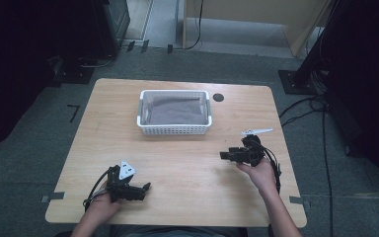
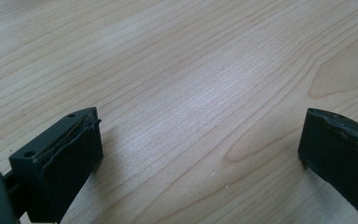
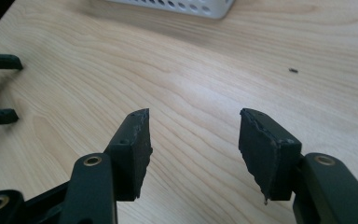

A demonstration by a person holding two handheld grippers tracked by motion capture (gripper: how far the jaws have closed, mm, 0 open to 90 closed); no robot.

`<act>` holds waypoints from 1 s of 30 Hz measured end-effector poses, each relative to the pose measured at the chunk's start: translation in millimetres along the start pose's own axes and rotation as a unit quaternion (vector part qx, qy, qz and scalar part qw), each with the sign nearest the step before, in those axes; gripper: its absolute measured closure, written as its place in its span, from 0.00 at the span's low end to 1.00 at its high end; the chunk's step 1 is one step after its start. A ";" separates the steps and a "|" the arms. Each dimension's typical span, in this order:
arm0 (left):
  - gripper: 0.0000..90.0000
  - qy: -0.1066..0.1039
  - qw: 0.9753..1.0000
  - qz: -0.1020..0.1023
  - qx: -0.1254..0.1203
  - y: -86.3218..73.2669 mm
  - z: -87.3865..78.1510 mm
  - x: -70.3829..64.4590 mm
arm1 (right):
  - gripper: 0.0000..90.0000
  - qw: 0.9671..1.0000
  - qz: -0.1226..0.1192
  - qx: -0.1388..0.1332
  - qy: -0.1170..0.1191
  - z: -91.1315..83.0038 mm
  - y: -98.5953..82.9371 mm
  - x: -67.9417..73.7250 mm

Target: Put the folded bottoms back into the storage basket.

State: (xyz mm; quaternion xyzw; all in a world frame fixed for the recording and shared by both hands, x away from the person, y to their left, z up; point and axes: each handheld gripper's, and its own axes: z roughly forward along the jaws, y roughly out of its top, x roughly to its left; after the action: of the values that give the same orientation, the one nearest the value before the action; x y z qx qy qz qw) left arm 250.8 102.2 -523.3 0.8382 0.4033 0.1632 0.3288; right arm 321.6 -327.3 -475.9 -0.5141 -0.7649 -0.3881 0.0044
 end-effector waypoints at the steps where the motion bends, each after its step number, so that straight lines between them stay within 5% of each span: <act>1: 0.00 0.000 1.000 -0.001 -0.001 0.0 0.1 -0.1 | 0.49 1.000 0.003 0.001 0.001 0.3 -2.7 -1.3; 16: 0.00 0.000 1.000 0.000 0.000 0.0 0.0 0.0 | 0.51 0.999 -0.012 0.012 -0.037 9.2 -30.1 -13.2; 21: 0.00 0.000 1.000 -0.001 -0.001 0.0 0.1 -0.1 | 0.51 0.998 -0.033 -0.019 -0.048 12.4 -34.6 -13.9; 25: 0.00 0.000 1.000 0.000 0.000 0.0 0.0 0.0 | 0.48 0.995 -0.054 -0.048 -0.066 16.1 -38.9 -13.1; 30: 0.00 0.000 1.000 0.000 0.000 0.0 0.0 -0.1 | 0.42 0.988 -0.099 -0.073 -0.098 23.7 -42.9 -9.1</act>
State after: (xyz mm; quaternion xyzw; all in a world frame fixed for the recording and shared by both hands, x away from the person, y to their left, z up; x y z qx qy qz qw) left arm 250.7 102.2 -523.3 0.8382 0.4032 0.1635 0.3287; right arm 301.3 -327.6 -521.5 -0.4704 -0.7783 -0.3892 -0.1465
